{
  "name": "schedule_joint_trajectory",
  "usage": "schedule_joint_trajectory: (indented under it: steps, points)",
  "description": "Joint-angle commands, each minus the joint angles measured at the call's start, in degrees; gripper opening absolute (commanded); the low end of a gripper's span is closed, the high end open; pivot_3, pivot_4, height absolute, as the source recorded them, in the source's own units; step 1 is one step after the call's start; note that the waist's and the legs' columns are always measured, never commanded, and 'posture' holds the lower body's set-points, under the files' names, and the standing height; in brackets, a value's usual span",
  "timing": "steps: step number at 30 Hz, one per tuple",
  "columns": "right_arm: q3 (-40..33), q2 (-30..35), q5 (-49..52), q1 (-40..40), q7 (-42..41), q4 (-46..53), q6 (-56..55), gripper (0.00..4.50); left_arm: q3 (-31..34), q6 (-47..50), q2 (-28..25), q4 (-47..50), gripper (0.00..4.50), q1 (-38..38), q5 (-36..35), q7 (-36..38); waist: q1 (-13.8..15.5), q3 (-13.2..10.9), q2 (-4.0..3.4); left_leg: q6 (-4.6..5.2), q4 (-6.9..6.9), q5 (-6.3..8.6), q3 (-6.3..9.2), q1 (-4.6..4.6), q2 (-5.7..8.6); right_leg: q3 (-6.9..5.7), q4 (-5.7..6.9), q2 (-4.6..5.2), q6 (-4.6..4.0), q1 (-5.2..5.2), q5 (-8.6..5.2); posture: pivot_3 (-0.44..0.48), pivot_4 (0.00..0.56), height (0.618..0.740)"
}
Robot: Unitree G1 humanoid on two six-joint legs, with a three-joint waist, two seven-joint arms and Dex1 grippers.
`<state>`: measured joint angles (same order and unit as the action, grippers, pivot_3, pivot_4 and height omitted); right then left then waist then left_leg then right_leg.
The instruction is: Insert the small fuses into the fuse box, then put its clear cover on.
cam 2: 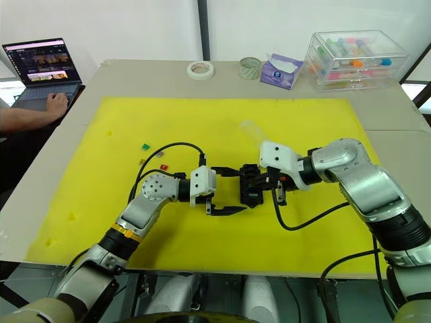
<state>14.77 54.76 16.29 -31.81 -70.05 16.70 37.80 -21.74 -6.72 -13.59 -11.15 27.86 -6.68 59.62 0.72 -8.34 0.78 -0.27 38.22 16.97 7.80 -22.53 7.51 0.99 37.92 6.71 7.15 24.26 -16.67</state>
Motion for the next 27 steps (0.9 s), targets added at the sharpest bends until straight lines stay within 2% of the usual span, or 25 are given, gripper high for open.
schedule_joint_trajectory:
  steps: [1, 11, 27]
  points:
    - [0.13, 0.06, -1.38, 0.75, 0.21, 1.28, -2.09, 0.05, 0.60, -0.89, -0.19, 0.44, 4.50, 0.85, -0.06, 0.05, 0.01, 0.00, 0.00, 0.00, 0.00, 0.00, 0.00, 0.00, 0.00, 0.00, 0.00, 0.00, 0.00, 0.00, 0.00, 0.000, 0.150, 0.740]
    - [0.88, 0.62, -5.30, 1.99, 0.75, -0.20, -7.27, 0.05, 0.65, -0.70, -0.24, 0.49, 4.50, 0.99, -0.12, 0.06, 0.01, 0.00, 0.00, 0.00, 0.01, 0.00, 0.00, 0.01, 0.00, 0.00, 0.00, -0.01, 0.00, -0.01, 0.00, 0.000, 0.150, 0.740]
    - [0.82, 1.01, -6.49, 3.15, -0.44, -0.80, -9.06, 0.05, 0.74, -0.90, -0.21, 0.21, 4.50, 1.10, -0.07, -0.01, 0.03, 0.00, 0.00, 0.00, 0.02, 0.00, 0.00, 0.01, 0.00, -0.01, 0.00, 0.00, 0.00, -0.03, 0.00, 0.000, 0.150, 0.740]
